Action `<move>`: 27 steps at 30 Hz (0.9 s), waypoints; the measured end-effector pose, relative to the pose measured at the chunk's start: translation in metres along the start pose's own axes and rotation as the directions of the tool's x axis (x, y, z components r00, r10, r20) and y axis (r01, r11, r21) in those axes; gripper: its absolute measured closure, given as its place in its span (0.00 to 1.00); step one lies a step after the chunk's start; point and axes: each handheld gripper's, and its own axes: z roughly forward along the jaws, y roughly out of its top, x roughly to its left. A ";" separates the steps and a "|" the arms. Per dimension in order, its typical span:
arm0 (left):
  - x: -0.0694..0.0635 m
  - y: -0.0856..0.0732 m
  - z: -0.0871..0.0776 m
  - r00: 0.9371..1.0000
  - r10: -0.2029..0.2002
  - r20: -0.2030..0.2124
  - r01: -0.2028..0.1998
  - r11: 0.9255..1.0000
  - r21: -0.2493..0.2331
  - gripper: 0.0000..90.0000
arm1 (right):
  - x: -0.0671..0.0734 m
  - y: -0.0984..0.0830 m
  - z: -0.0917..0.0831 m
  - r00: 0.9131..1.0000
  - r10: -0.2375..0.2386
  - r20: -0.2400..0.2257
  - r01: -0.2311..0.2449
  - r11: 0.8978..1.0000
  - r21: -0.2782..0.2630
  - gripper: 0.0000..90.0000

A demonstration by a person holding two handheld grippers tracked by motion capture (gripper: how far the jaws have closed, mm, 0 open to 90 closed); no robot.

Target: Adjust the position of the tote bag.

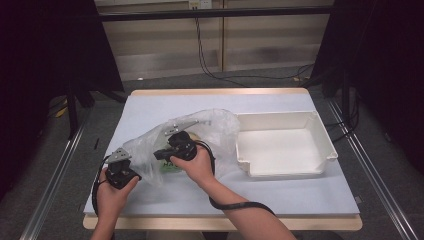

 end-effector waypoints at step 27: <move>0.005 0.012 -0.008 0.993 0.014 -0.117 -0.029 0.992 -0.125 0.64 | -0.015 -0.032 -0.024 0.996 -0.030 0.085 0.027 0.999 0.037 1.00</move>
